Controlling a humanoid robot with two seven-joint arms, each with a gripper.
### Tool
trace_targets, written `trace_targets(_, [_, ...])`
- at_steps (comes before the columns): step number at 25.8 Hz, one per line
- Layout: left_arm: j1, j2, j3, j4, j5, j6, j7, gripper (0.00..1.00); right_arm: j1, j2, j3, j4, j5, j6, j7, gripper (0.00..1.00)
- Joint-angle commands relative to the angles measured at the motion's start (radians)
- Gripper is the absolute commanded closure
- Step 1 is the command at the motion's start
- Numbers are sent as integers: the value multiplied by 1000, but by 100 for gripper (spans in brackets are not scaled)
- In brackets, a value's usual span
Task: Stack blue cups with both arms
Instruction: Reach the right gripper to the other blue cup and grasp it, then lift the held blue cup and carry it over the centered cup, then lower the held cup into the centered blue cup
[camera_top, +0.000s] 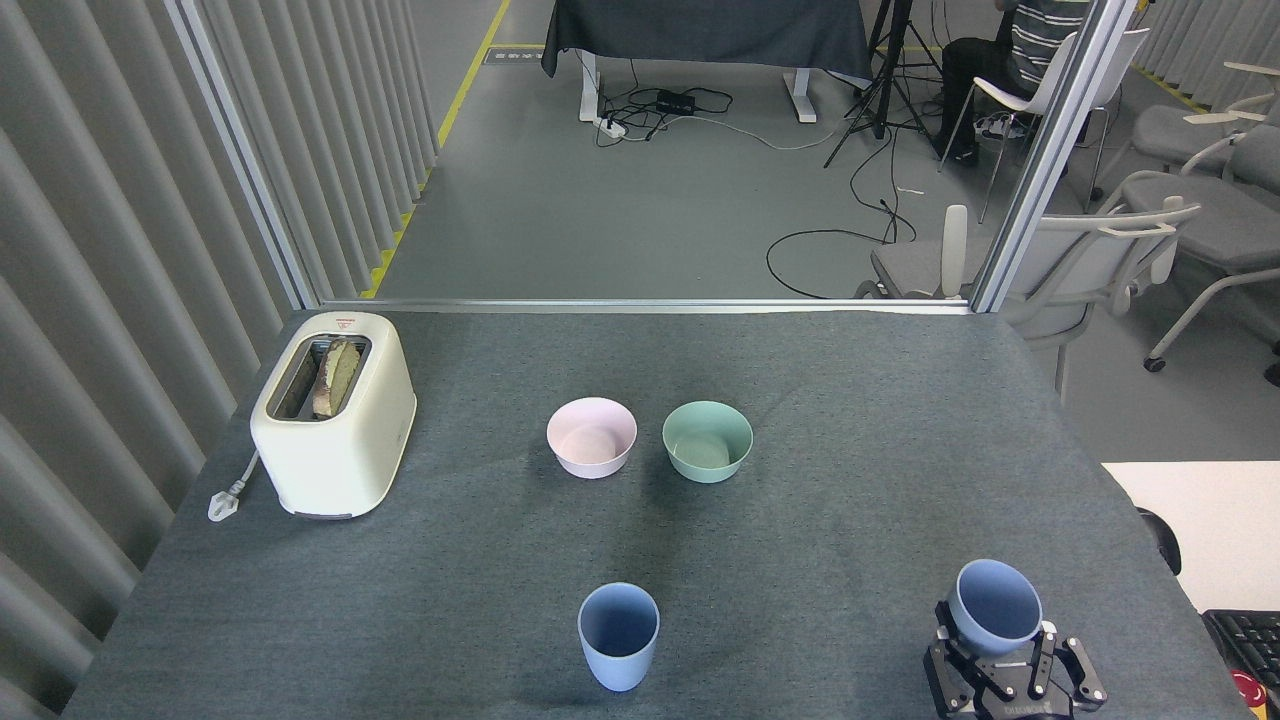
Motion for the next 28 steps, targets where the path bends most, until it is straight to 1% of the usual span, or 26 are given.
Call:
trace_targets(1, [0,-2,-1,0,0,1,3,0,-124,7,67,16,37,42,85,43])
trace_targets(4, [-3,-2,-1,0,0,1,3,0,-223,30,199,19,52,91,154,42])
trace_targets(6, [-5,-2,-1,0,0,1,3,0,-268,73,307,11,55,125,183,42])
trace_targets(8, [-5,-2,0,0,0,1,3,0,-283,116,396,-4,81,153,218,42])
trace_targets(11, [-5,-2,-1,2,0,1,3,0,-256,180,482,-68,141,153,229,41])
trace_targets(15, [-5,-2,-1,15,0,1,11,0,-182,215,553,-168,152,147,238,39])
trace_targets(18, [-5,-2,-1,15,0,1,11,0,-133,219,599,-205,155,148,257,39])
trace_targets(22, [-5,-2,-1,17,0,1,11,0,-70,217,604,-242,155,136,252,37])
trace_targets(24, [-5,-2,-1,17,0,1,11,0,-51,217,605,-256,157,128,247,37])
trace_targets(28, [-5,-3,-3,17,0,1,11,0,-50,217,611,-260,155,122,247,37])
